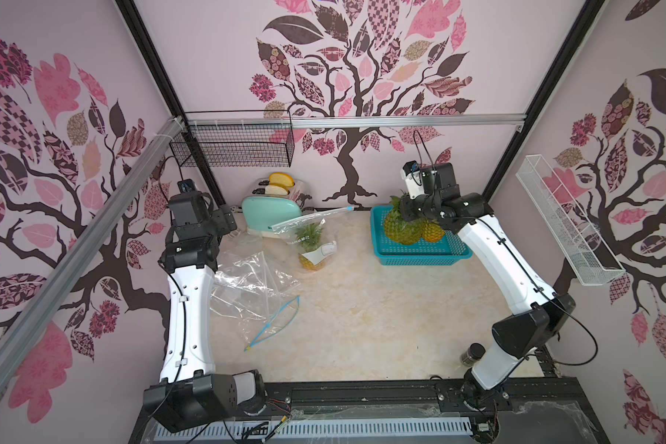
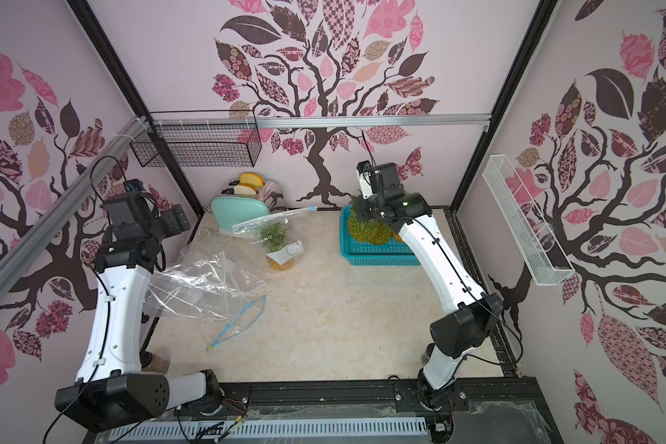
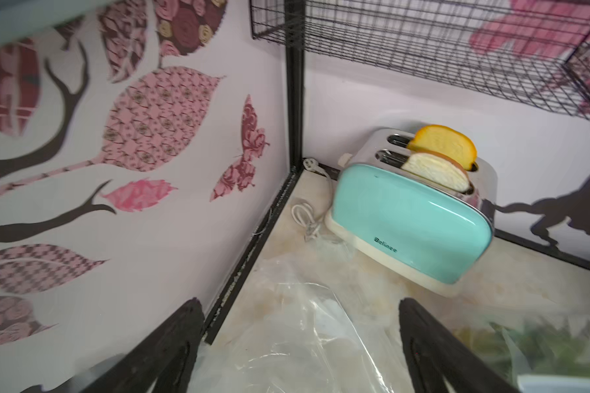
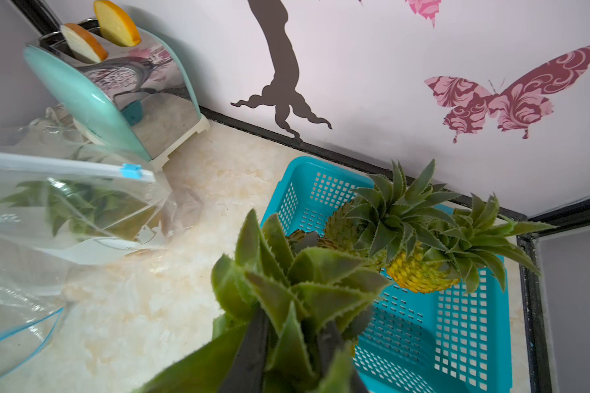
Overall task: Open the zip-top bag and take out the pineapple
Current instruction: Place the zipper food storage bag in the zipper food storage bag, then place the pineapple in the basket.
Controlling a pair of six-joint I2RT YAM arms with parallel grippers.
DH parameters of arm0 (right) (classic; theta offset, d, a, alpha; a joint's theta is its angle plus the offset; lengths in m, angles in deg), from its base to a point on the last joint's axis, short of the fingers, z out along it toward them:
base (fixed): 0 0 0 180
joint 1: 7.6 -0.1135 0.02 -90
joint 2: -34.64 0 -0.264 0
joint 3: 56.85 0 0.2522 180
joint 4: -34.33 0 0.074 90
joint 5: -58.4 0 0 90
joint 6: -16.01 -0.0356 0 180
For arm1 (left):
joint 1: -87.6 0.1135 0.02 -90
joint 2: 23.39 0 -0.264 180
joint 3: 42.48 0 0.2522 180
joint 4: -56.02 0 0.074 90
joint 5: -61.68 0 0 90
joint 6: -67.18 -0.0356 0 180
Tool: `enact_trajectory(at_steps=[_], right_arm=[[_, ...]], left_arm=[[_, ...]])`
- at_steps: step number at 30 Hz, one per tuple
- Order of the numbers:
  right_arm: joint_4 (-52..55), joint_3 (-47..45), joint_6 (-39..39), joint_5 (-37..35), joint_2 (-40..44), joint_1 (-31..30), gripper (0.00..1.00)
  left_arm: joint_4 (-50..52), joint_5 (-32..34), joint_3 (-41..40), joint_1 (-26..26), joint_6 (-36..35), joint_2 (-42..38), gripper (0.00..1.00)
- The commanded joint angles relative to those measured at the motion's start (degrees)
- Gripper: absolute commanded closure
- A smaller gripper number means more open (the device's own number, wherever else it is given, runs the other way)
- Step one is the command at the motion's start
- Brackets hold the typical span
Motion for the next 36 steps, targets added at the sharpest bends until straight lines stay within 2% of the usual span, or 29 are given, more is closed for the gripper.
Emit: enact_trajectory(at_steps=[1,7,18,24,27,29,32,36], right_arm=[[-5.10,4.74,0.29,-1.36,-2.63,0.49,1.00],[-4.55,6.22,-0.46,0.23,-7.57,1.14,1.00],[-9.18,-4.33,-3.37,1.85,-7.07,2.39,1.00],[-11.69,-8.02,-5.31,5.29,-9.77,4.71,1.00],[-12.00,-8.87,-5.98,6.35,-11.65,5.57,1.00],[-12.48,-9.66,-6.58,6.65,-12.61,5.95,0.93],[-12.51,-10.44,-7.13,7.40,-13.11,6.07,0.74],[-12.47,-11.18,-7.36,7.40,-11.14,6.07,0.50]], left_arm=[[-5.01,-8.08,-0.19,0.03,3.15,-4.82,0.06],[-3.77,-8.05,-2.07,0.07,2.56,-6.80,0.06],[-4.69,-10.99,-5.72,0.03,3.78,-8.13,0.06],[-5.13,-17.01,-6.99,0.05,3.61,-8.99,0.06],[-5.24,-22.76,-7.29,0.03,2.19,-8.82,0.06],[-5.26,-28.05,-7.26,-0.04,0.36,-8.30,0.06],[-4.87,-34.70,-6.59,-0.48,-1.37,-6.81,0.06],[-1.73,-39.70,-3.01,-3.83,-6.32,-3.02,0.06]])
